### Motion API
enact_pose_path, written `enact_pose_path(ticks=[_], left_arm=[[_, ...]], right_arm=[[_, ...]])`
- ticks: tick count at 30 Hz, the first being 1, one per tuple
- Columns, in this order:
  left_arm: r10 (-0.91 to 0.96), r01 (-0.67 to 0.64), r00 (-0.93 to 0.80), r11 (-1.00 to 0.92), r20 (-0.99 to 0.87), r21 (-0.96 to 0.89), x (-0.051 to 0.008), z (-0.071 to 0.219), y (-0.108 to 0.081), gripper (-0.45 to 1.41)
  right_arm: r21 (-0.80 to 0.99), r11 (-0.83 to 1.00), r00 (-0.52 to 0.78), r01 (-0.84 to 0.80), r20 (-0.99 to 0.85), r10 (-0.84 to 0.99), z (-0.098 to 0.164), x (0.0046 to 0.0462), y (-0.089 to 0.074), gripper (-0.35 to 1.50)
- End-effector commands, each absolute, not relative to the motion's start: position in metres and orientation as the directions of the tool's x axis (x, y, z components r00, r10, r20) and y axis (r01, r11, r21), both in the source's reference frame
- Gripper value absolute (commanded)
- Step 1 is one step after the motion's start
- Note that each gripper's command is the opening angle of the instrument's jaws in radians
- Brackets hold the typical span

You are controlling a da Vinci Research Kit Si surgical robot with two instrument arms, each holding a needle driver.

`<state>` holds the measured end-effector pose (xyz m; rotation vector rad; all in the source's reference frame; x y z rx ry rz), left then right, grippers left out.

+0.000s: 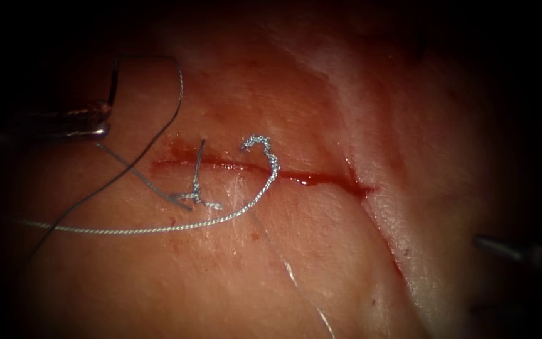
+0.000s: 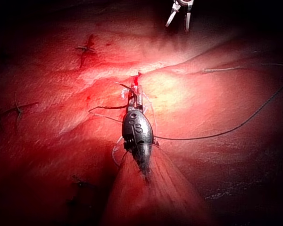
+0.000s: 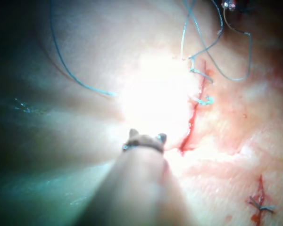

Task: Wound Closure

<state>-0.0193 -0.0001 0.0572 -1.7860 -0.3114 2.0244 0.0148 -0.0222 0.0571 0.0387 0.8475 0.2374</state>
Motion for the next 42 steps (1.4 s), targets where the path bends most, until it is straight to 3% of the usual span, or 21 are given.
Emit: enact_pose_path(ticks=[1,17,42], left_arm=[[0.450,-0.164,-0.086,-0.887,-0.889,-0.433,-0.0199,0.0580,-0.0004,-0.45],[0.449,-0.163,-0.086,-0.887,-0.889,-0.432,-0.0199,0.0581,-0.0004,-0.45],[0.447,-0.161,-0.086,-0.888,-0.890,-0.430,-0.0197,0.0584,-0.0005,-0.45]], right_arm=[[0.128,0.961,0.590,-0.245,-0.767,0.252,0.0578,0.0167,-0.0206,1.35],[0.173,0.939,0.520,-0.297,-0.795,0.311,0.0595,0.0211,-0.0191,1.33],[0.145,0.930,0.454,-0.338,-0.841,0.295,0.0632,0.0209,-0.0189,1.26]])
